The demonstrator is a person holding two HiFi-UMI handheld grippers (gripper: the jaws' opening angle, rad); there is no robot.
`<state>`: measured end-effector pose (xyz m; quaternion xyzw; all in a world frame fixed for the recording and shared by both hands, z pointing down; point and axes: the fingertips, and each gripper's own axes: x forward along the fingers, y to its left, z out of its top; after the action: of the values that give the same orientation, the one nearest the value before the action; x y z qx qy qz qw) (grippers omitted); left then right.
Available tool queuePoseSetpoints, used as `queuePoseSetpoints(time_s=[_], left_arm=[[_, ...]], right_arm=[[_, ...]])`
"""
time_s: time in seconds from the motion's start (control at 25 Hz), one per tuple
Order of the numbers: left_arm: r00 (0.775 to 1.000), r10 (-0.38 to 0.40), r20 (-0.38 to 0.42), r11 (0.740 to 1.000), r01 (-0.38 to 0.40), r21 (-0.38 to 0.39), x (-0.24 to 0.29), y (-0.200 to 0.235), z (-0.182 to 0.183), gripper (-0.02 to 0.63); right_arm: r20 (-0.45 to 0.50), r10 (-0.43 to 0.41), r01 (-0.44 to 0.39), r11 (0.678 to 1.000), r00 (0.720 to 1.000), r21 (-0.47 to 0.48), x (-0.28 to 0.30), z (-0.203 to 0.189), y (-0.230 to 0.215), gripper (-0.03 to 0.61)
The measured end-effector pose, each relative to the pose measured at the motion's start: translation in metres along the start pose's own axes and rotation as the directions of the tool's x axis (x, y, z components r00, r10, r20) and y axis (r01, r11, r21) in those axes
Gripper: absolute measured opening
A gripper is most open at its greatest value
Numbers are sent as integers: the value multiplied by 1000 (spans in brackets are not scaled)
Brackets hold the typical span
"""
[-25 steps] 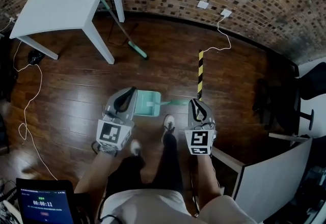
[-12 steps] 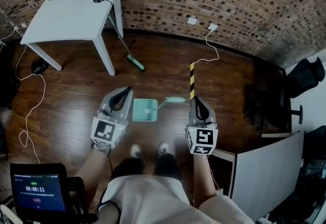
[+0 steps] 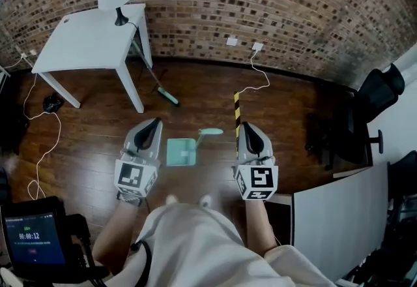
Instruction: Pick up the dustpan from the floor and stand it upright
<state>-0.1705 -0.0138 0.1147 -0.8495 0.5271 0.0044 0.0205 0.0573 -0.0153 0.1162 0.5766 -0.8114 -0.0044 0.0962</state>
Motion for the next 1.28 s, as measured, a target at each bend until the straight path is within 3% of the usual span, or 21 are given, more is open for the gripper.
queuePoseSetpoints(time_s=[0.32,0.52,0.72,1.0,1.12,1.28], left_arm=[[998,-3,59,1000,4,-14,1,-21,20,2],[998,-16,59,1000,15,10,-4,-20,34,2],[997,-41,67,998,38,45,-18,-5,45,0],[988,-66,140,997,58,60,-59,6,73,0],[990,-46,133,998,41,40,-89,-4,81,1],[988,-50,146,996,39,77,-132,-34,80,2]], right_arm=[[72,40,-43,999,997,32,-14,12,-4,43],[47,8,-3,996,999,-92,-17,25,-1,27],[131,-12,39,979,991,-202,-29,59,24,5],[250,40,-7,992,967,-129,-64,88,68,12],[258,53,-31,995,965,-90,-88,95,84,12],[286,69,-67,998,956,-17,-138,104,94,12]])
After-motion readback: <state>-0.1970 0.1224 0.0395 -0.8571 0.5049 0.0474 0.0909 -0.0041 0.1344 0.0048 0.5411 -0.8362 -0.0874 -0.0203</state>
